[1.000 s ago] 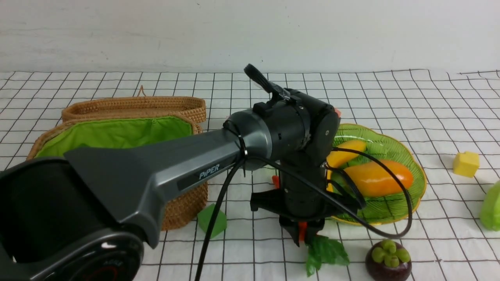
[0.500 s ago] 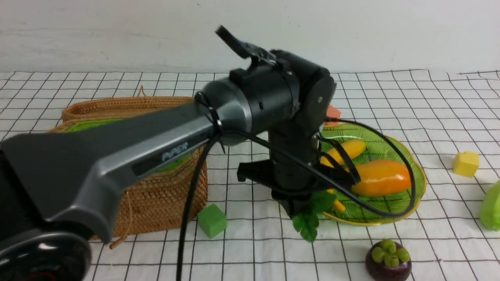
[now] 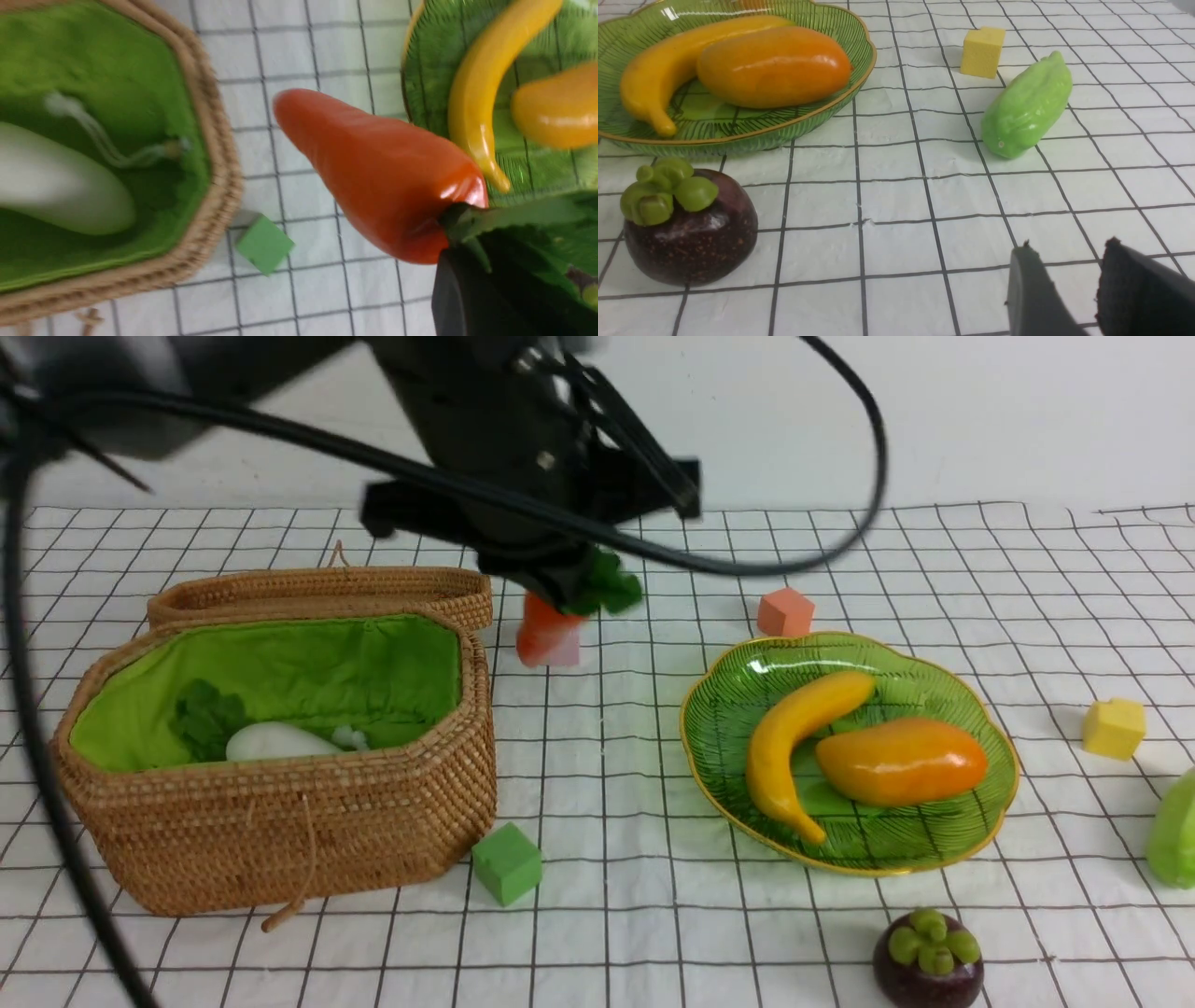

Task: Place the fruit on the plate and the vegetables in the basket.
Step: Use the left arm to grab a carrot and put it into the left basket, then take a chayote with your right arm and place it on the basket on the left.

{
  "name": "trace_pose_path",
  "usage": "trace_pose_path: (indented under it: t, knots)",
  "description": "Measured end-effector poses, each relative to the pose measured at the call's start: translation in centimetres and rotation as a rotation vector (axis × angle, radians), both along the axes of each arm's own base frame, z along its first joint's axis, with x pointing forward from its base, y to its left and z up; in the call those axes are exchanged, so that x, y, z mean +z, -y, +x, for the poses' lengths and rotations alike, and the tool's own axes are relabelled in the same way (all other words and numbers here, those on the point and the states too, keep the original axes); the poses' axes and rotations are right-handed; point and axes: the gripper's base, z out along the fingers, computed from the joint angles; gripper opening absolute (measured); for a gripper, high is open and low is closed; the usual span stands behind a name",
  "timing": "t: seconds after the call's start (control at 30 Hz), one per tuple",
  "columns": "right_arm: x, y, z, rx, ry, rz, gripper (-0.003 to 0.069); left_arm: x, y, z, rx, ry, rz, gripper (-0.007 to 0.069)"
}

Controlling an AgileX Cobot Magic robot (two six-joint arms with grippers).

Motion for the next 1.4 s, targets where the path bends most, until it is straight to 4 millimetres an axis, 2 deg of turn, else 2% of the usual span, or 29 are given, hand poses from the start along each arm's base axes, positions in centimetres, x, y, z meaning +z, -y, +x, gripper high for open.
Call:
trace_pose_path:
  t: [0.1, 0.13, 0.17, 0.23, 0.37, 0.4, 0.43, 0.5, 0.53, 0.67, 0.77, 0.9, 1.03, 1.13, 1.27, 1.3, 1.33, 1.4]
  knots:
    - [0.0, 0.0, 0.0, 0.0, 0.0, 0.0, 0.0243, 3.6, -4.8, -0.4, 0.146, 0.133, 0.009, -0.0013]
    - [0.0, 0.0, 0.0, 0.0, 0.0, 0.0, 0.0243, 3.6, -4.9, -0.4, 0.149, 0.136, 0.012, -0.0013]
    - [0.0, 0.0, 0.0, 0.0, 0.0, 0.0, 0.0243, 4.8, -7.0, -0.5, 0.218, 0.181, 0.013, -0.0013]
    - [0.0, 0.0, 0.0, 0.0, 0.0, 0.0, 0.0243, 5.5, -8.6, -0.6, 0.275, 0.209, 0.012, -0.0013]
    - [0.0, 0.0, 0.0, 0.0, 0.0, 0.0, 0.0243, 5.7, -9.9, -0.3, 0.322, 0.213, 0.011, 0.0006]
    - [0.0, 0.0, 0.0, 0.0, 0.0, 0.0, 0.0243, 5.1, -10.1, -0.1, 0.329, 0.193, 0.019, 0.0044]
    - [0.0, 0.0, 0.0, 0.0, 0.0, 0.0, 0.0243, 4.9, -10.0, -0.1, 0.328, 0.185, 0.022, 0.005]
    - [0.0, 0.0, 0.0, 0.0, 0.0, 0.0, 0.0243, 3.0, -9.9, 0.1, 0.333, 0.127, 0.048, 0.016]
    - [0.0, 0.0, 0.0, 0.0, 0.0, 0.0, 0.0243, 2.3, -9.9, 0.2, 0.337, 0.107, 0.059, 0.019]
    - [0.0, 0.0, 0.0, 0.0, 0.0, 0.0, 0.0243, -0.7, -9.8, 1.2, 0.362, 0.04, 0.134, 0.0421]
    - [0.0, 0.0, 0.0, 0.0, 0.0, 0.0, 0.0243, -1.7, -9.7, 1.7, 0.351, 0.025, 0.177, 0.0574]
    - [0.0, 0.0, 0.0, 0.0, 0.0, 0.0, 0.0243, -1.4, -9.6, 1.4, 0.3, 0.024, 0.184, 0.066]
    - [0.0, 0.0, 0.0, 0.0, 0.0, 0.0, 0.0243, 0.1, -9.7, -0.1, 0.239, 0.033, 0.135, 0.0649]
    - [0.0, 0.0, 0.0, 0.0, 0.0, 0.0, 0.0243, 3.3, -10.8, -4.1, 0.157, 0.096, 0.046, 0.0566]
    - [0.0, 0.0, 0.0, 0.0, 0.0, 0.0, 0.0243, 6.2, -13.2, -9.3, 0.135, 0.201, -0.005, 0.0431]
    - [0.0, 0.0, 0.0, 0.0, 0.0, 0.0, 0.0243, 6.5, -14.2, -11.4, 0.136, 0.229, -0.014, 0.0365]
    - [0.0, 0.0, 0.0, 0.0, 0.0, 0.0, 0.0243, 6.7, -15.3, -13.6, 0.14, 0.26, -0.027, 0.029]
    - [0.0, 0.0, 0.0, 0.0, 0.0, 0.0, 0.0243, 5.2, -16.6, -16.3, 0.143, 0.256, -0.026, 0.017]
